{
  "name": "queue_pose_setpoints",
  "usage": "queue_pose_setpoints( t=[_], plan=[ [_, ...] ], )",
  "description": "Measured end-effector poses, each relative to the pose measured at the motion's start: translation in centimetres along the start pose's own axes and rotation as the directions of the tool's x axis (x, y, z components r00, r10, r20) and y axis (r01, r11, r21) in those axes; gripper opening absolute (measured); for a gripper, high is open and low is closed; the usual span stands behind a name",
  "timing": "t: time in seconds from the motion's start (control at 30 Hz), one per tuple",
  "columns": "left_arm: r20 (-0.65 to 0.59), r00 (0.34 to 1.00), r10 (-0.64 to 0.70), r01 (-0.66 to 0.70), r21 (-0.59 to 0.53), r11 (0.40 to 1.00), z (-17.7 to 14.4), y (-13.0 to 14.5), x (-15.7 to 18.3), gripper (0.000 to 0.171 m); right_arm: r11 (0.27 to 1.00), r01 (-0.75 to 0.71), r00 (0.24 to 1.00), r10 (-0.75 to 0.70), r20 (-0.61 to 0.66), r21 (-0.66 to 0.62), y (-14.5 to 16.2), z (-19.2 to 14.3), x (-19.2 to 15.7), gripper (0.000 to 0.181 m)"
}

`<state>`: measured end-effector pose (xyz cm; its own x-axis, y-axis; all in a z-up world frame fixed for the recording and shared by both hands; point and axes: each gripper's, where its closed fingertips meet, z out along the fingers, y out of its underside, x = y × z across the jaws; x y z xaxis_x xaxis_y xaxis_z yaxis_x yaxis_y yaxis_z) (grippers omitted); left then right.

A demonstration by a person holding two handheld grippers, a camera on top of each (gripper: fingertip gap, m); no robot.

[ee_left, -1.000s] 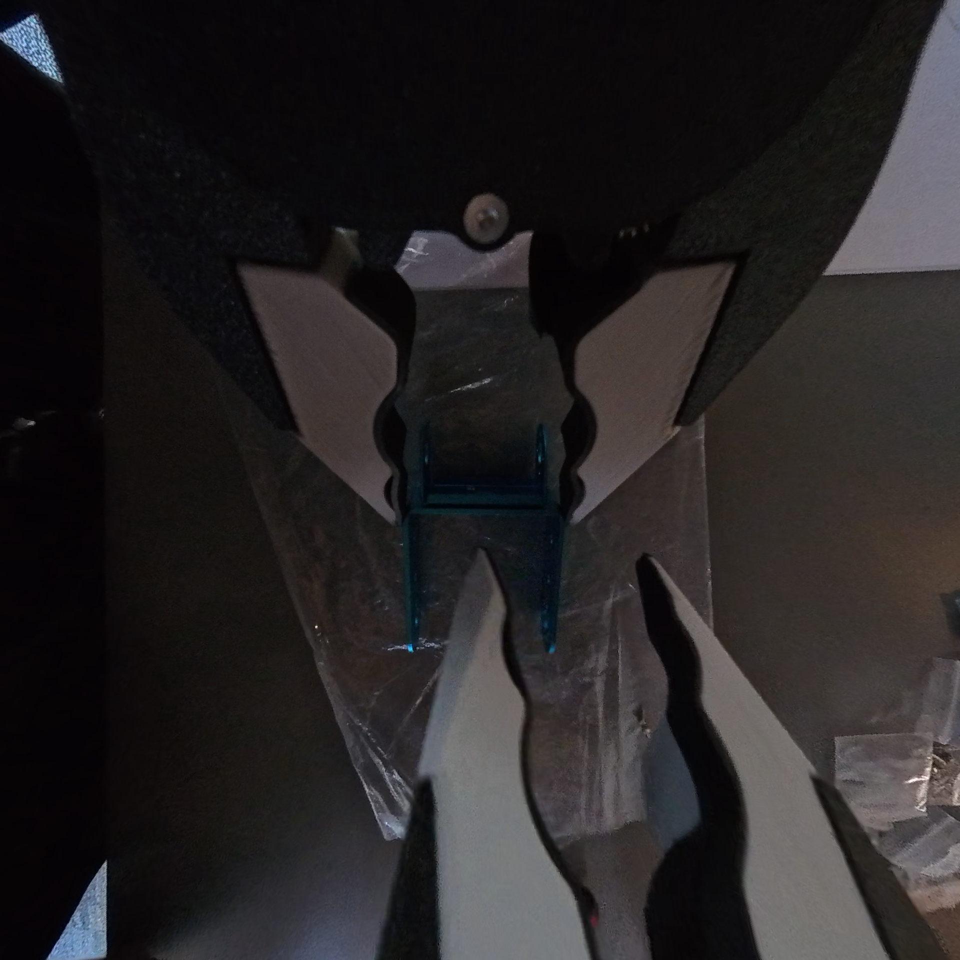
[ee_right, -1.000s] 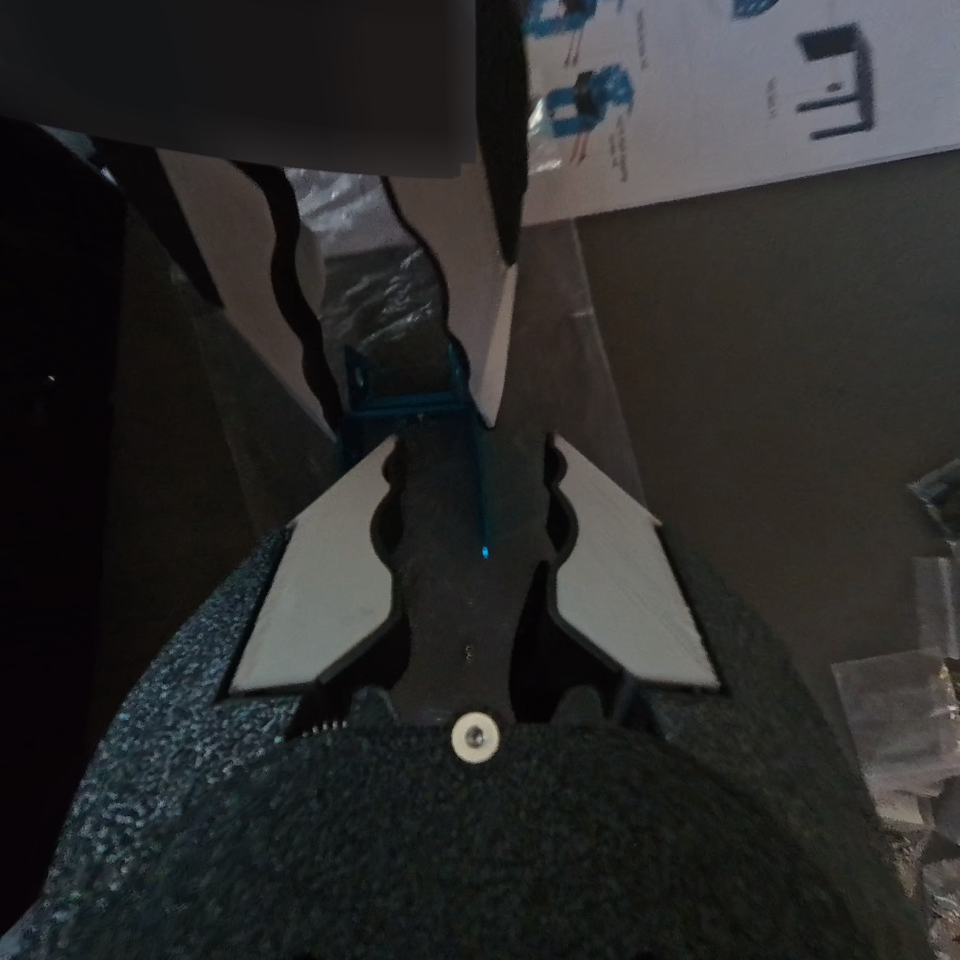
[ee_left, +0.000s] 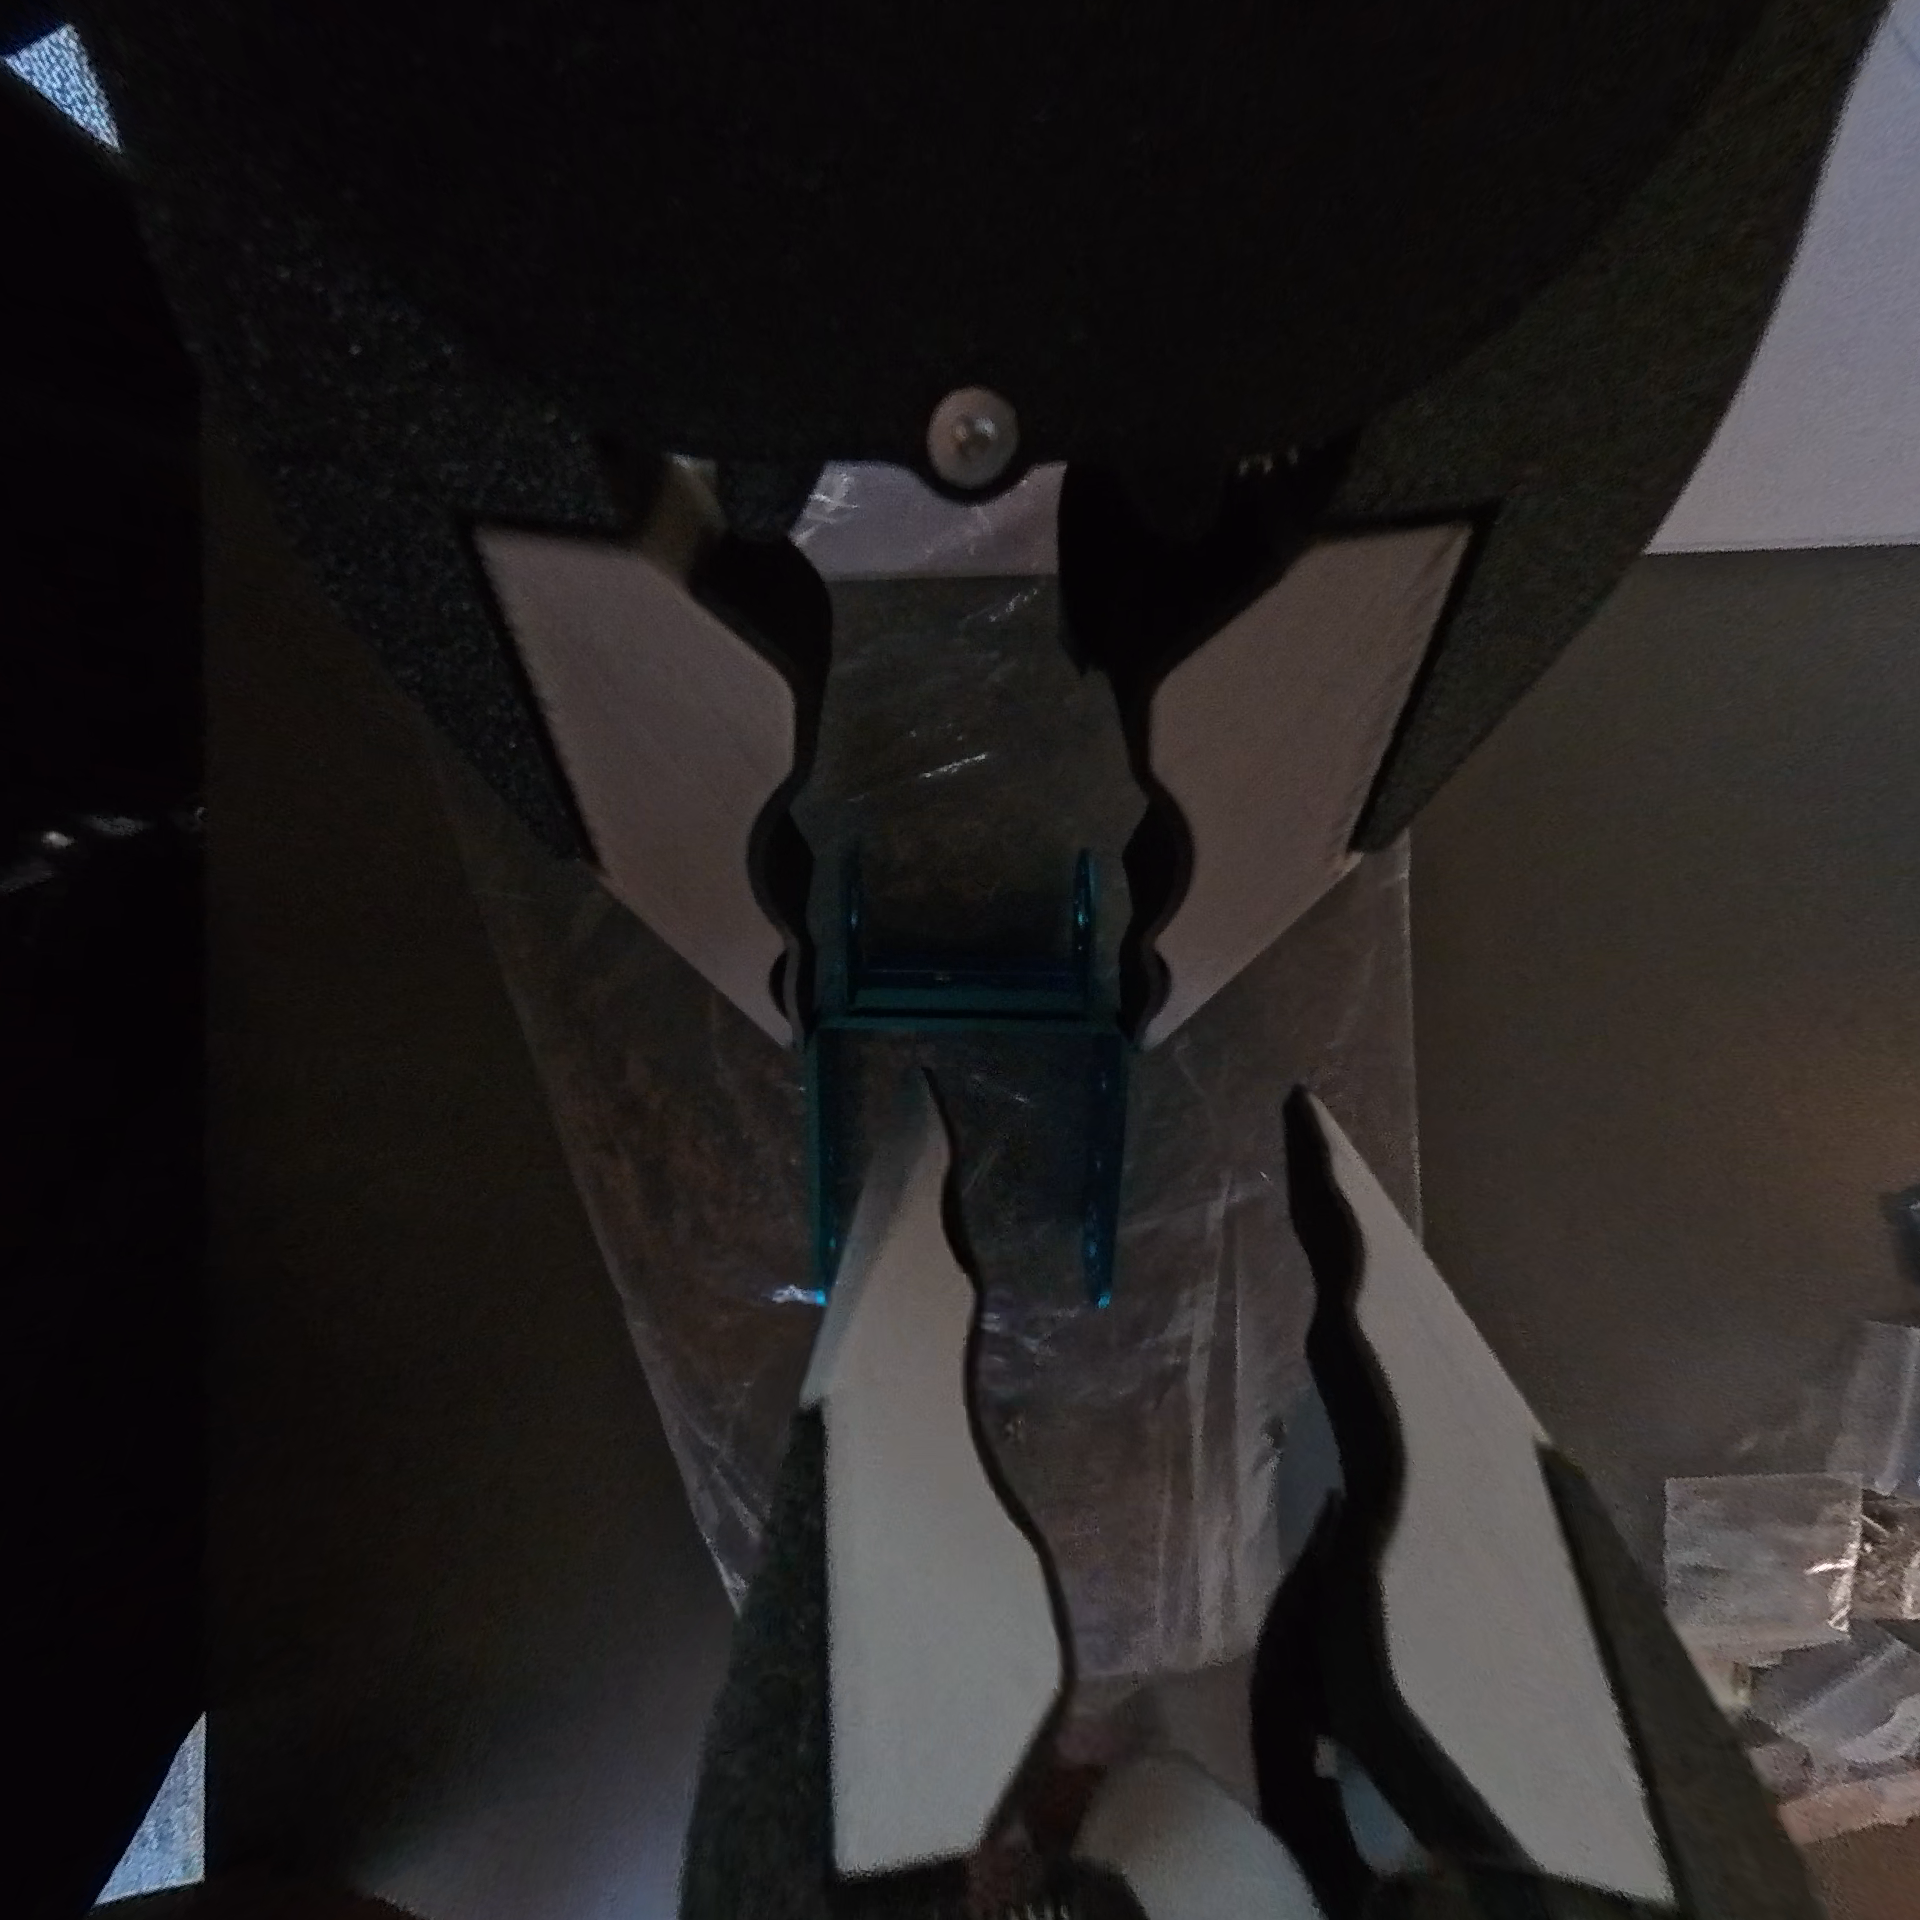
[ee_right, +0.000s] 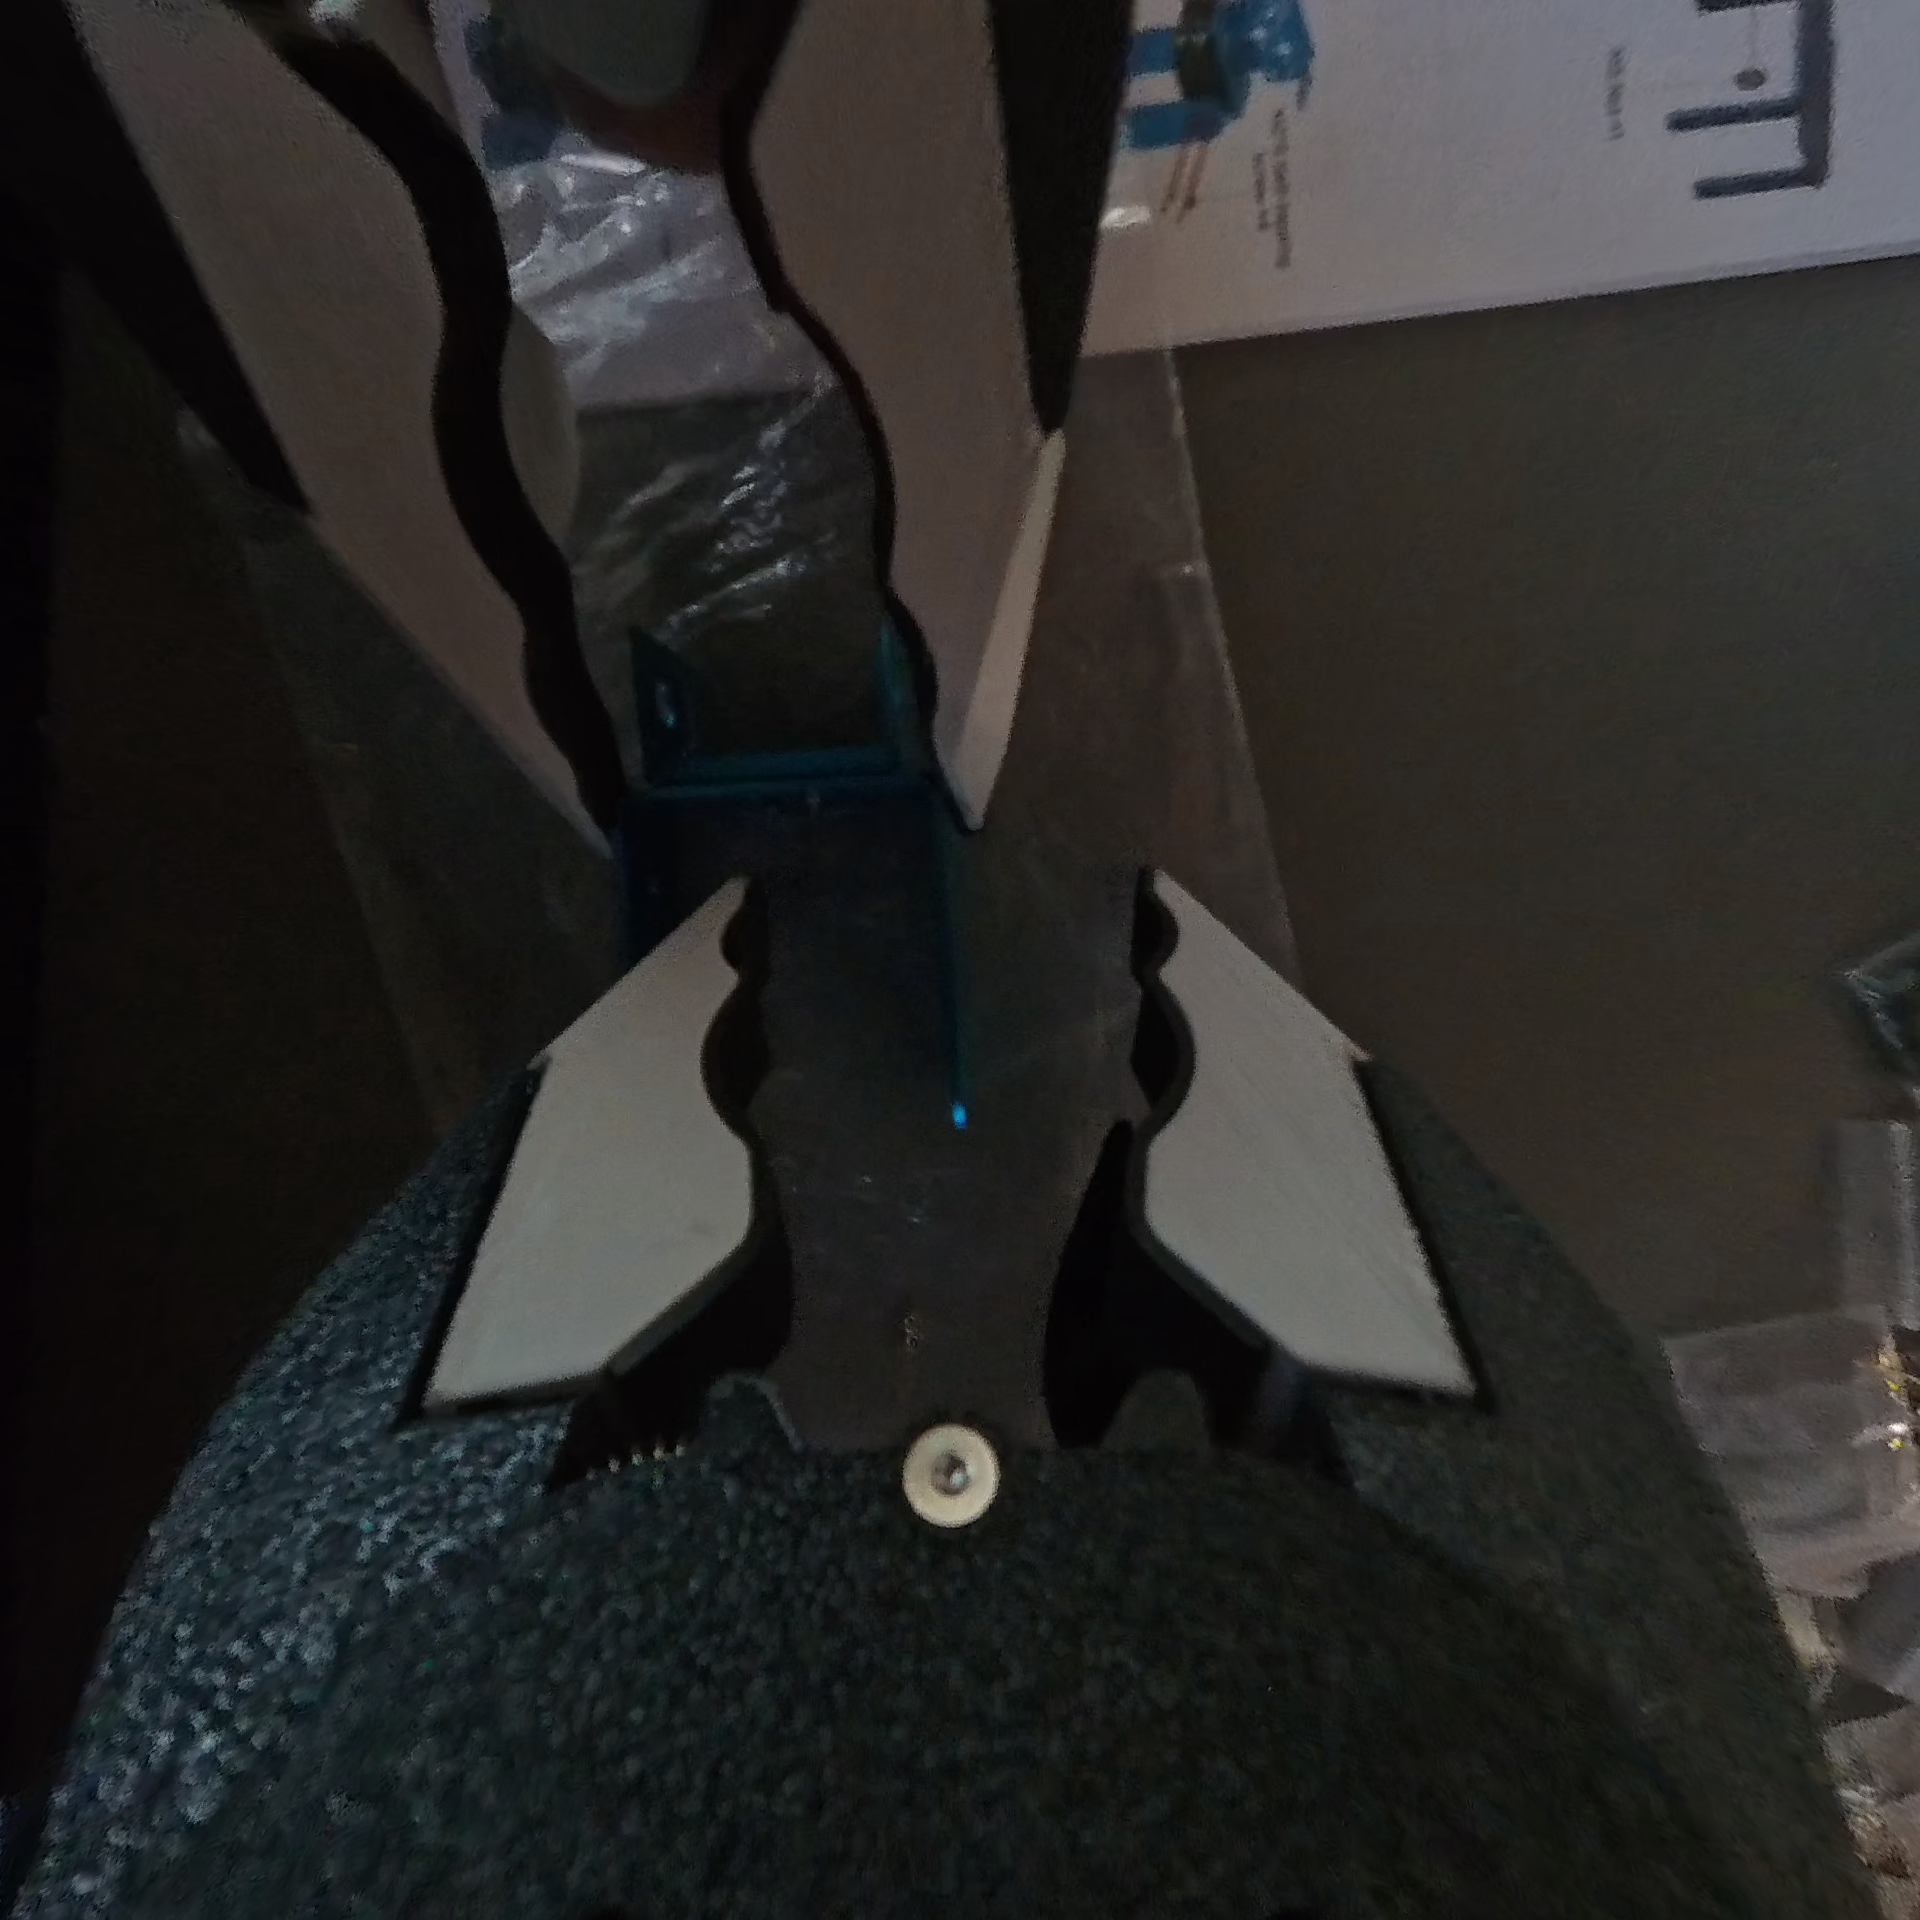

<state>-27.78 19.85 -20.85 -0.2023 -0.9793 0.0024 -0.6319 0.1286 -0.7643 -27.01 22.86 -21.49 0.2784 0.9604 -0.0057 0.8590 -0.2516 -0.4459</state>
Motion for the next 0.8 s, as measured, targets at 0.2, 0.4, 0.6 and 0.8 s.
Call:
queue_pose_setpoints(
  t=[0.2,0.4,0.6,0.8],
  plan=[
    [-0.002,1.0,-0.001,0.001,0.0,1.0,0.0,0.0,0.0,0.06,0.999,0.013,1.0,-0.012,-0.028,0.039,-0.9,0.8,-0.2,0.075],
    [-0.002,1.0,-0.002,0.002,0.0,1.0,0.0,0.0,0.0,0.061,0.998,-0.012,1.0,0.014,-0.024,0.061,-1.1,0.5,0.2,0.073],
    [-0.004,1.0,-0.004,0.004,-0.001,1.0,0.0,0.0,0.0,0.06,0.998,0.011,1.0,-0.01,-0.022,0.055,-1.0,0.5,-0.2,0.072],
    [-0.004,1.0,-0.003,0.003,-0.001,1.0,0.0,0.0,0.1,0.059,0.993,-0.028,0.999,0.031,-0.027,0.114,-1.5,-0.6,0.7,0.067]
  ],
)
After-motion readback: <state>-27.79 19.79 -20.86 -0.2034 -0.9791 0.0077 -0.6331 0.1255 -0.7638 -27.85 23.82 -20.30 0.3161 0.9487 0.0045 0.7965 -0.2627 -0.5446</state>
